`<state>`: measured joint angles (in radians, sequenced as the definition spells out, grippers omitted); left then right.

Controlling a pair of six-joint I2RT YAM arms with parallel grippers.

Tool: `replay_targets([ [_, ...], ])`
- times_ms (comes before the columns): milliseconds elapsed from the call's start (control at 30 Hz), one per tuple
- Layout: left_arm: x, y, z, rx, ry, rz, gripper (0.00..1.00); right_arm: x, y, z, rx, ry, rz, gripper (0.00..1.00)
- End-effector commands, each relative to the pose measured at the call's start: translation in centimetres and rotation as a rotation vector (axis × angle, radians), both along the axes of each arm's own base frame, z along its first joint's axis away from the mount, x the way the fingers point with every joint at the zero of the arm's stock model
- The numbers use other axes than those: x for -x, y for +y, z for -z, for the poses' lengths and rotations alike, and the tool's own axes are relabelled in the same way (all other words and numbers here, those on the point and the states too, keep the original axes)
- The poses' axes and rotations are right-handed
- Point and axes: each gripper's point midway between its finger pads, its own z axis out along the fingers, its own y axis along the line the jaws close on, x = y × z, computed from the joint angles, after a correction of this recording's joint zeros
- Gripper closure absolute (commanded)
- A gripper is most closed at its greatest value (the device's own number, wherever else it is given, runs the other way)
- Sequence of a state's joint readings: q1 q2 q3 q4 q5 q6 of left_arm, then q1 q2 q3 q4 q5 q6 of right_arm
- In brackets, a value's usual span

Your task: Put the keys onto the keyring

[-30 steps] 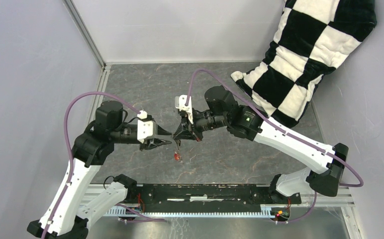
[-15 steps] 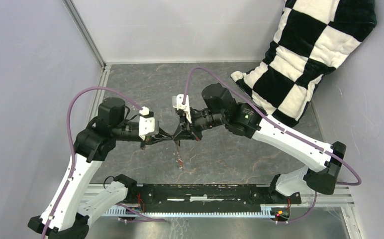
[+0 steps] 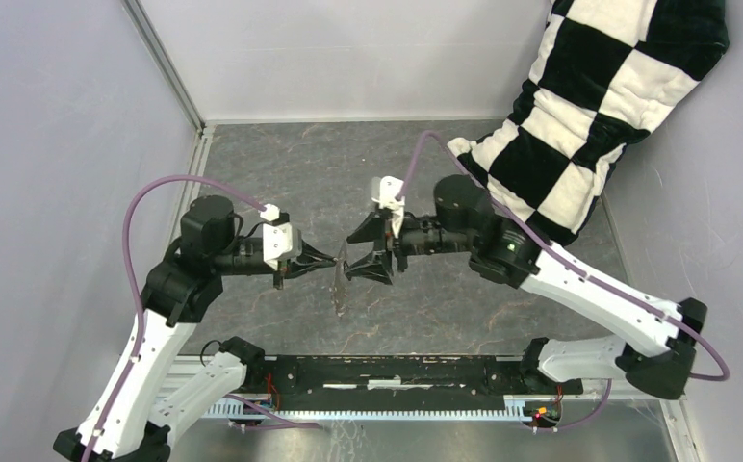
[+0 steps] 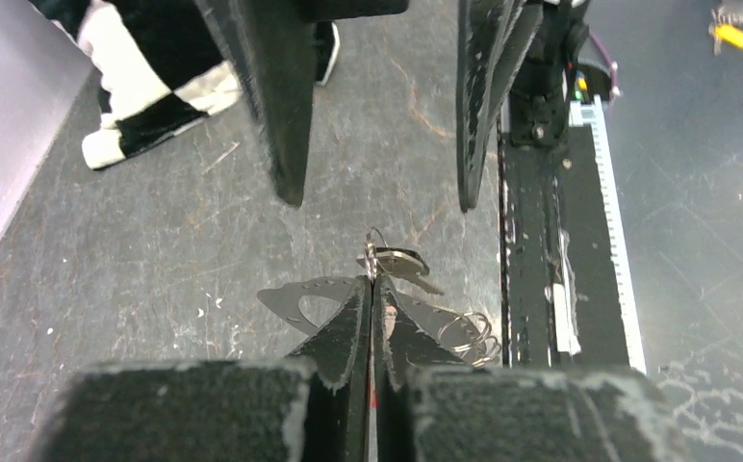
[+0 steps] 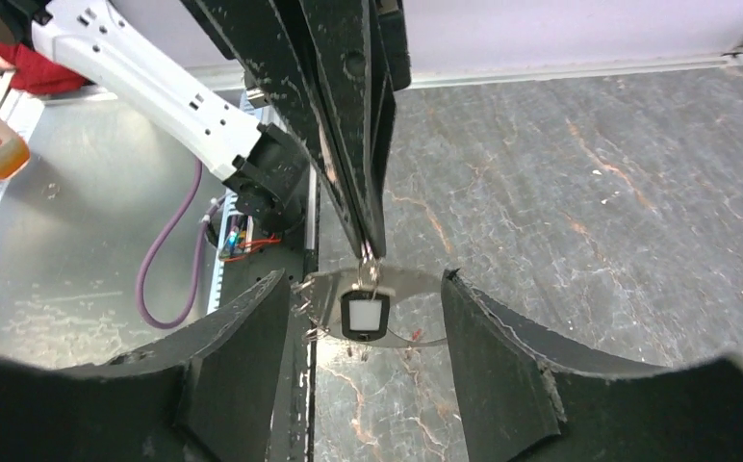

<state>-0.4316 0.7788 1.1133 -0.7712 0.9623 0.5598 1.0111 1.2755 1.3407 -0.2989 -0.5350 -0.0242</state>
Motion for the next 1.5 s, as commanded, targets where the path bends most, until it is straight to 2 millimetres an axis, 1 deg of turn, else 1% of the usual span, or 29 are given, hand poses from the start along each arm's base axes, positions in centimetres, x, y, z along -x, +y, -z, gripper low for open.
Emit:
replay_targets([
  [0, -0.5, -0.6, -3.6, 0.171, -0.001, -0.070, 0.98, -0.3, -1.0, -3.0, -0.167, 0.004, 0.085, 0.34],
  [100, -0.5, -0.7, -4.4, 0.219, 0.014, -0.090, 0.98, -0.5, -1.5, -2.6, -0.183, 0.016, 0.119, 0.34],
  [200, -0.7, -0.7, -4.6, 0.235, 0.028, -0.106, 0.98, -0.8, -1.6, -2.6, -0.205, 0.026, 0.143, 0.38],
  [333, -0.5, -0.7, -4.7, 0.238, 0.029, -0.096, 0.98, -0.9, -1.2, -1.8, -0.191, 0.048, 0.142, 0.43],
  [367, -0.4, -0.7, -4.7, 0.239, 0.029, -0.097, 0.98, -1.0, -1.0, -2.2, -0.210, 0.044, 0.138, 0.44],
  [433, -0.4, -0.7, -4.8, 0.240, 0.020, -0.100, 0.98, -1.0, -0.9, -2.2, -0.215, 0.052, 0.139, 0.46],
  [567, -0.3, -0.7, -4.8, 0.240, 0.018, -0.095, 0.98, -0.9, -0.8, -2.3, -0.238, 0.059, 0.133, 0.54],
  [700, -0.4, -0.6, -4.7, 0.236, 0.012, -0.095, 0.98, -0.3, -0.4, -1.9, -0.237, 0.079, 0.092, 0.54],
  [733, -0.4, -0.6, -4.7, 0.236, 0.007, -0.094, 0.98, -0.1, -0.3, -1.8, -0.236, 0.085, 0.081, 0.57],
  [767, -0.4, -0.6, -4.7, 0.235, 0.004, -0.094, 0.98, 0.0, -0.2, -1.8, -0.236, 0.085, 0.072, 0.64],
  [833, -0.4, -0.6, -4.8, 0.234, -0.002, -0.094, 0.98, 0.1, -0.1, -1.6, -0.233, 0.088, 0.063, 0.82],
  [867, -0.4, -0.6, -4.8, 0.232, -0.008, -0.094, 0.98, 0.1, -0.1, -1.7, -0.233, 0.088, 0.066, 0.88],
  [967, -0.4, -0.5, -4.6, 0.226, -0.021, -0.096, 0.98, 0.0, -0.5, -1.7, -0.228, 0.079, 0.079, 0.99],
  [1100, -0.4, -0.5, -4.5, 0.224, -0.029, -0.095, 0.98, 0.2, -1.1, -1.5, -0.215, 0.076, 0.088, 1.00],
  [1200, -0.4, -0.5, -4.7, 0.226, -0.034, -0.094, 0.98, 0.3, -1.4, -0.8, -0.200, 0.088, 0.090, 0.99],
  [1367, -0.2, -0.5, -4.9, 0.231, -0.034, -0.087, 0.98, 0.5, -1.6, 0.5, -0.185, 0.119, 0.101, 0.93],
  [1467, -0.1, -0.5, -5.1, 0.235, -0.035, -0.082, 0.98, 0.5, -1.7, 0.8, -0.199, 0.134, 0.103, 0.92],
])
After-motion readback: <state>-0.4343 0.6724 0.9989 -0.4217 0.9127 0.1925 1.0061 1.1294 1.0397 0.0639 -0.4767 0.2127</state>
